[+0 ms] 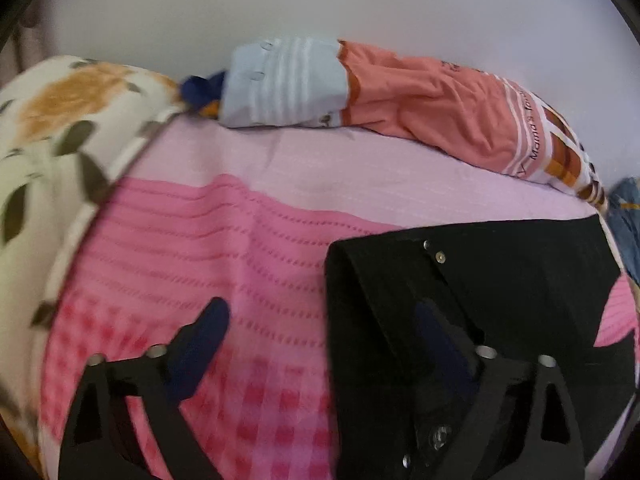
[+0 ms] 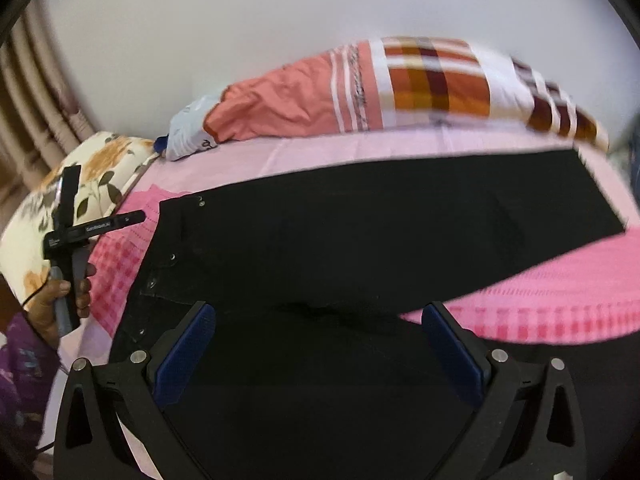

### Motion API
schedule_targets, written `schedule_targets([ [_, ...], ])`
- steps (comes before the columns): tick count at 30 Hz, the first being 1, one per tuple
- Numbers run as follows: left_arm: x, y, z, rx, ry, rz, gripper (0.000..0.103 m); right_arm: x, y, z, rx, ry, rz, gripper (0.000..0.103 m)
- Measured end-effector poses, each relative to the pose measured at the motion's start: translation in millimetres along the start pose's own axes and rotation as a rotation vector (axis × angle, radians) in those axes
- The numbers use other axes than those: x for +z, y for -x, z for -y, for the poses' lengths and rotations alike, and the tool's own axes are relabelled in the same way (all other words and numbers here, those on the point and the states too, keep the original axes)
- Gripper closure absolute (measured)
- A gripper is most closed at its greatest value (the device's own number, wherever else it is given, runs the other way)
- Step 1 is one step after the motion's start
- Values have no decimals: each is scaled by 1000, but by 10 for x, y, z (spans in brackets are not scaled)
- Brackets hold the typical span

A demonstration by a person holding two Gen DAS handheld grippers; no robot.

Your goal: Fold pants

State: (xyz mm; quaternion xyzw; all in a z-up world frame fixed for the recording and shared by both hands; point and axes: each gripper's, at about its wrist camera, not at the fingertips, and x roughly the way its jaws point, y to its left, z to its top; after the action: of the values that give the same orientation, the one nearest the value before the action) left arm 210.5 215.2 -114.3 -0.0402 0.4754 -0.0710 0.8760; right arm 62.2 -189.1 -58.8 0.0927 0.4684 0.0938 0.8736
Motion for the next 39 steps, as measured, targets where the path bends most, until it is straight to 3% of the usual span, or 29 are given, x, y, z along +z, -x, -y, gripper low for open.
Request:
schedule_targets([
  [1, 39, -83, -5, -6, -10, -12, 22, -9, -29, 11, -2, -4, -8, 1],
  [5, 152, -345, 15, -104, -49, -36, 24, -18, -85, -23, -13, 13, -17, 1],
  [10, 293, -613, 38, -122, -92, -65, 24, -10, -134, 15, -9, -7, -30, 1],
  [13, 322, -744, 17, -252, -52, -119, 24, -11, -164, 45, -12, -22, -36, 1],
  [14, 336, -730, 23, -241, -37, -112, 28, -11, -170, 51, -12, -26, -37, 1],
  [15, 357, -735, 40, -230, -35, -118, 41, -7, -176, 62, -9, -34, -38, 1],
  [16, 362, -729, 71, -211, -44, -123, 64, -12, -179, 77, -3, -40, -39, 1],
  [17, 363, -709, 93, -199, -48, -118, 68, -6, -182, 87, 5, -48, -41, 1],
  [20, 306, -555, 173, -179, -49, -85, 82, 45, -186, 123, 18, -66, -45, 1],
  [22, 272, -387, 221, -177, -45, -40, 86, 103, -184, 162, 40, -82, -41, 1],
  [28, 33, 442, 502, -227, -24, 157, 87, 473, -271, 393, 199, -201, -42, 1],
  [33, -330, 894, 679, -288, -7, 206, 87, 828, -614, 670, 354, -402, -112, 1],
  [39, -680, 1186, 745, -323, 54, 214, 87, 1093, -1076, 873, 382, -511, -199, 24],
])
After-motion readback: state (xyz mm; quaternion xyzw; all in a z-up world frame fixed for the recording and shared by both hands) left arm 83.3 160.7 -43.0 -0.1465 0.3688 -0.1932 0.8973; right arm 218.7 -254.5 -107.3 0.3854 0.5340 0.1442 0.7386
